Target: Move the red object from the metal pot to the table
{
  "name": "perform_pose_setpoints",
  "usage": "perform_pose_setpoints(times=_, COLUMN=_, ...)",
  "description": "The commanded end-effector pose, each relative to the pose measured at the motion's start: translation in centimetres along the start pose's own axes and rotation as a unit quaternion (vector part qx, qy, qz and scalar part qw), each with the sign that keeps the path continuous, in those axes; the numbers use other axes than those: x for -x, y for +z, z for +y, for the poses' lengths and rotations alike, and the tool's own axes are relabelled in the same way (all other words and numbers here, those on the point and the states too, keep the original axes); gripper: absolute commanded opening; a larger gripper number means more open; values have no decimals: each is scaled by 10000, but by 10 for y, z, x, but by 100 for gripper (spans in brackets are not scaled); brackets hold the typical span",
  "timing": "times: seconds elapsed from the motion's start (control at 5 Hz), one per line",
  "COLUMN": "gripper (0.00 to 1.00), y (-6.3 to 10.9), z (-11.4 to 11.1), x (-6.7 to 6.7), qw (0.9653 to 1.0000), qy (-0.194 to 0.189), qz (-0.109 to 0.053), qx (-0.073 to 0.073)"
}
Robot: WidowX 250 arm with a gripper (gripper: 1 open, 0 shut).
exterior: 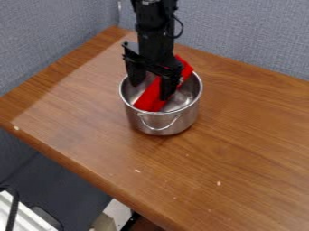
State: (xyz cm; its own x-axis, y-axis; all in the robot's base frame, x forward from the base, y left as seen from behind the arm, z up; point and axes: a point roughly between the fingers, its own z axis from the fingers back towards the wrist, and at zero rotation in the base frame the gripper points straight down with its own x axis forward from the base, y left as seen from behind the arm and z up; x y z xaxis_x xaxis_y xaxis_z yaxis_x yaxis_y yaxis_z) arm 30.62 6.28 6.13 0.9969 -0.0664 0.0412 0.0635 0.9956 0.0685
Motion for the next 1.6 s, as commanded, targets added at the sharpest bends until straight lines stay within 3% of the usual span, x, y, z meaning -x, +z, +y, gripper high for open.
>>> perform_pose_setpoints(times=0.0, gripper=100, y=5, z=-2, x=-4, qw=9999, qy=-40, qz=-133, qx=-5)
perform_pose_setpoints(times=0.6, gripper=100, y=-3, z=-6, x=-4, qw=9999, qy=-63, qz=-112, qx=76)
perform_pose_setpoints(times=0.8, gripper=0, y=-5, z=-6, x=-5, qw=9999, qy=-59, qz=-115, qx=108)
perform_pose_setpoints(times=1.4, gripper=0, y=2, z=-9, x=-3, qw=9995, qy=-26, qz=-171, qx=251)
